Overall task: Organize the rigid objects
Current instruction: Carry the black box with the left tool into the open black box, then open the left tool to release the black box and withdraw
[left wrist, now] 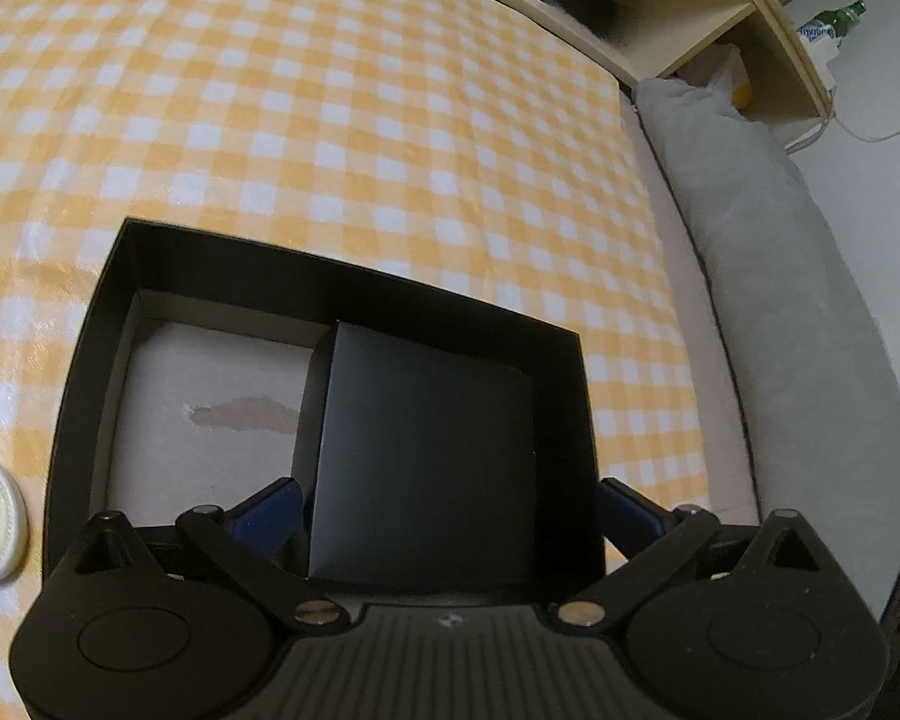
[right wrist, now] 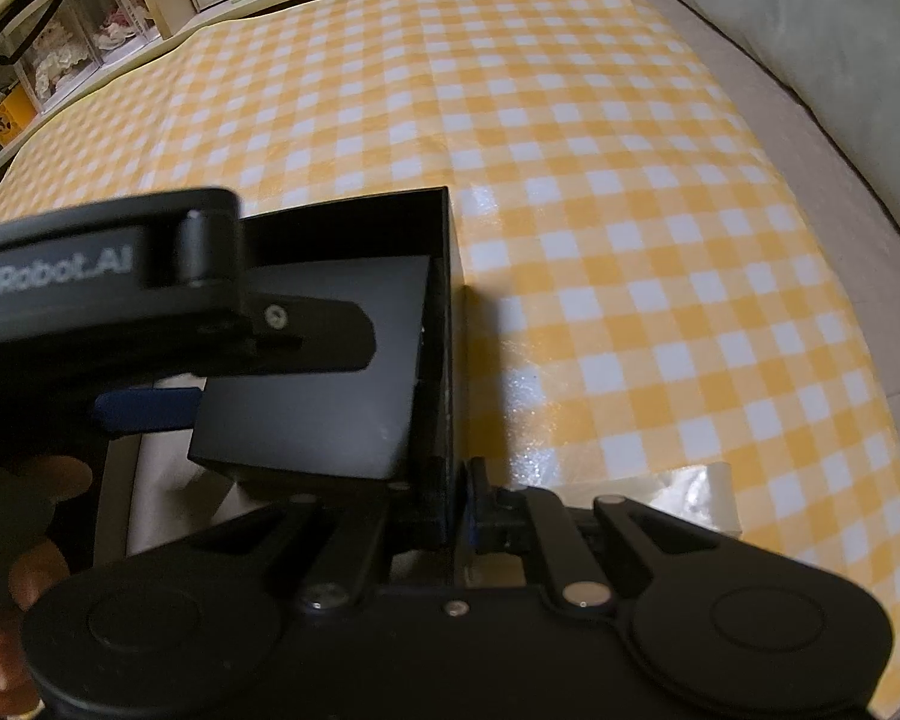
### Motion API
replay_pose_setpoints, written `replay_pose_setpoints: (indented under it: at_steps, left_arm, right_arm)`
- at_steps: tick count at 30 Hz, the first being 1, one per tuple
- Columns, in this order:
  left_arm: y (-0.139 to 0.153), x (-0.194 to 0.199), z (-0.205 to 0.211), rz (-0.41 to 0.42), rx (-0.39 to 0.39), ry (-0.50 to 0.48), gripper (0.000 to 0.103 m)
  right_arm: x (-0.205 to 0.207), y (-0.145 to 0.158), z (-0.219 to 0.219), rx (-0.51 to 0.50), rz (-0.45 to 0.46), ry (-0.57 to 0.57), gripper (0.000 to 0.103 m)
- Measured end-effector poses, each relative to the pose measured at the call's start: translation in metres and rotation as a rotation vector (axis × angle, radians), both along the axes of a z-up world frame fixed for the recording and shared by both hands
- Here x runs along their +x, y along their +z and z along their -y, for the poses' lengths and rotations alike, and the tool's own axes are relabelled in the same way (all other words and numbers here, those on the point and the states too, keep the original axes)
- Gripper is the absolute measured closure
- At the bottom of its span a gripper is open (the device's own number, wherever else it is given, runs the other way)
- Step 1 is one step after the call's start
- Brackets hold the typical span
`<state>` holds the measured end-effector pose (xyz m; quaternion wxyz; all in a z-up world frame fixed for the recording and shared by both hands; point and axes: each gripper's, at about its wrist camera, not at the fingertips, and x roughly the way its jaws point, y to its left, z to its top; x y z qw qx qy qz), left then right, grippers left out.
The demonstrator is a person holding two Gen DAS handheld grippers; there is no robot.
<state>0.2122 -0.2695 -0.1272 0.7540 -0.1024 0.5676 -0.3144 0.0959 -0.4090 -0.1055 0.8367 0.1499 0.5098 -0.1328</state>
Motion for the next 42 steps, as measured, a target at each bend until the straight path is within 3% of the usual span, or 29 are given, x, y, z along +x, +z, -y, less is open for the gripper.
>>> replay_pose_setpoints:
  at_steps: [12, 18, 21, 25, 29, 34, 42]
  left_arm:
    - [0.0, 0.0, -0.005, -0.01, -0.017, 0.006, 0.002]
    - [0.003, -0.005, -0.01, -0.002, 0.01, -0.034, 0.002]
    - [0.006, -0.011, -0.009, 0.029, 0.067, -0.101, 0.016]
    - [0.006, -0.021, -0.005, 0.047, 0.138, -0.215, 0.022]
    - [0.003, -0.019, -0.006, 0.033, 0.14, -0.25, 0.027]
    - [-0.008, -0.015, -0.002, 0.014, 0.161, -0.237, 0.037]
    - [-0.012, -0.014, 0.005, -0.004, 0.161, -0.181, 0.039]
  right_arm:
    - [-0.002, 0.001, 0.005, 0.03, -0.001, -0.011, 0.095]
    - [-0.013, 0.009, 0.01, 0.079, 0.016, -0.031, 0.086]
    - [-0.016, 0.009, 0.014, 0.092, 0.001, -0.02, 0.088]
    - [-0.022, 0.009, 0.015, 0.106, 0.003, -0.013, 0.092]
    - [-0.027, 0.01, 0.006, 0.069, -0.001, 0.019, 0.094]
    - [-0.024, 0.011, 0.001, 0.053, -0.007, 0.028, 0.094]
    - [-0.024, 0.011, 0.001, 0.062, -0.004, 0.027, 0.094]
